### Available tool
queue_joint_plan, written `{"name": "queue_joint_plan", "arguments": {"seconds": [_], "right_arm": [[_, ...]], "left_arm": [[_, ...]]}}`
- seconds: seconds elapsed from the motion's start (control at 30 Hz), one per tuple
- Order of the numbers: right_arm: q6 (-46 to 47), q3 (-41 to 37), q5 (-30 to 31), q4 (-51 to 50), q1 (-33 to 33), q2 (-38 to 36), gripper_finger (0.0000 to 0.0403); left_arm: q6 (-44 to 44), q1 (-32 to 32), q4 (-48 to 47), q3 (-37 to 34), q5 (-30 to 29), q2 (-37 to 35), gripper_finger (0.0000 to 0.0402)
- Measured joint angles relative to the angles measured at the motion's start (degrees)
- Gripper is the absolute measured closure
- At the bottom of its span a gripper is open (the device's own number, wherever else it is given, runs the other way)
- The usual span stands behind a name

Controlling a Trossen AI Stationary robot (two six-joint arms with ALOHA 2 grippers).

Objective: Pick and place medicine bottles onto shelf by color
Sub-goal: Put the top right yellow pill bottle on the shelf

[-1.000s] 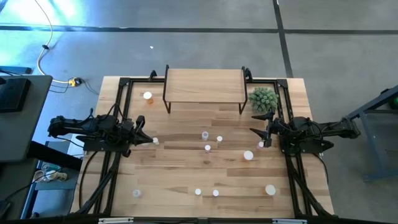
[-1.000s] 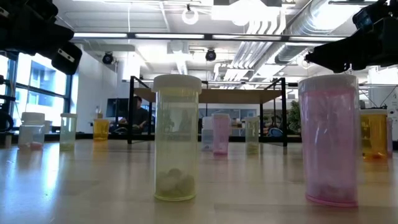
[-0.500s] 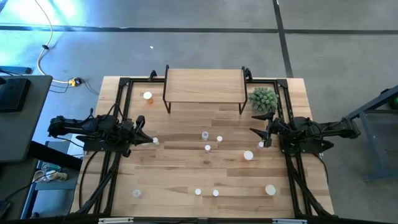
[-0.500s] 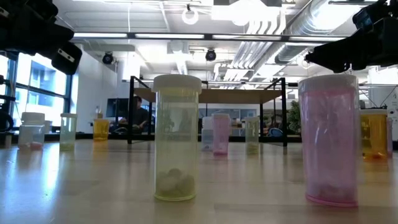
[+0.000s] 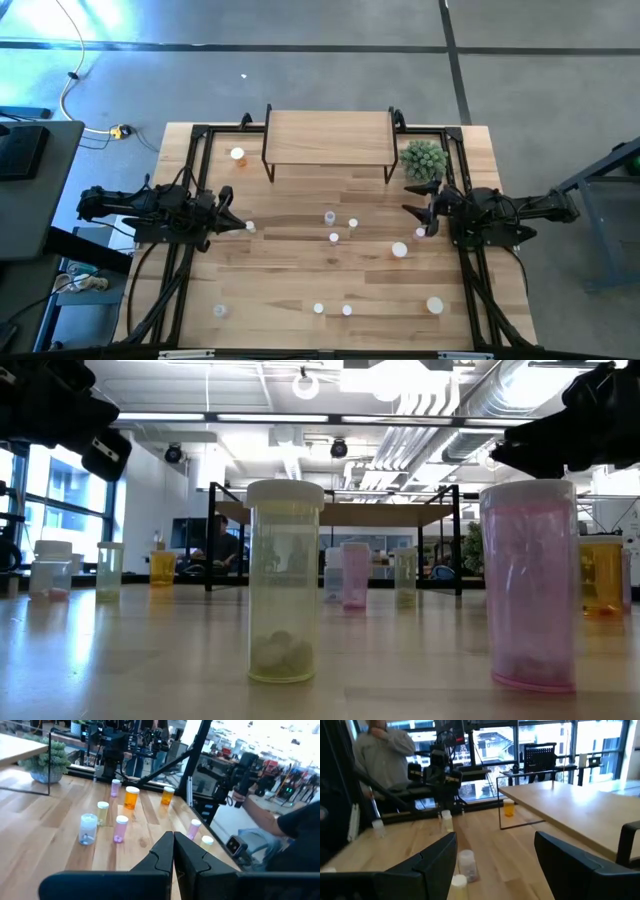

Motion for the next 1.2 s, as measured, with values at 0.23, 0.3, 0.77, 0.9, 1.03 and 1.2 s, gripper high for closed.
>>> {"name": "queue_joint_plan", "arguments": {"seconds": [0.23, 0.3, 0.77, 0.9, 1.03, 1.2], "right_arm": [[7.5, 0.0, 0.0, 0.4, 0.0, 0.0, 0.0146], [8.1, 0.0, 0.0, 0.2, 0.0, 0.0, 0.0146], [3.1, 0.1, 4.3, 14.2, 0.0, 0.0, 0.0146], [0.2, 3.3, 4.3, 14.5, 0.0, 0.0, 0.0146], [-1.9, 8.8, 4.2, 11.7, 0.0, 2.0, 0.0146], [-3.3, 16.3, 4.1, 6.2, 0.0, 8.7, 0.0146]], "left_arm": [[-0.5, 0.0, 0.0, 0.0, 0.0, 0.0, 0.0401], [-1.8, 0.0, 0.0, 0.0, 0.0, 0.0, 0.0401], [-9.6, 0.0, 0.0, 0.0, 0.0, 0.0, 0.0401], [-7.3, 0.0, 0.0, 0.0, 0.0, 0.0, 0.0401], [-7.0, 0.0, 0.0, 0.0, 0.0, 0.0, 0.0401], [-7.4, 0.0, -0.1, 0.0, -0.2, 0.0, 0.0401]]}}
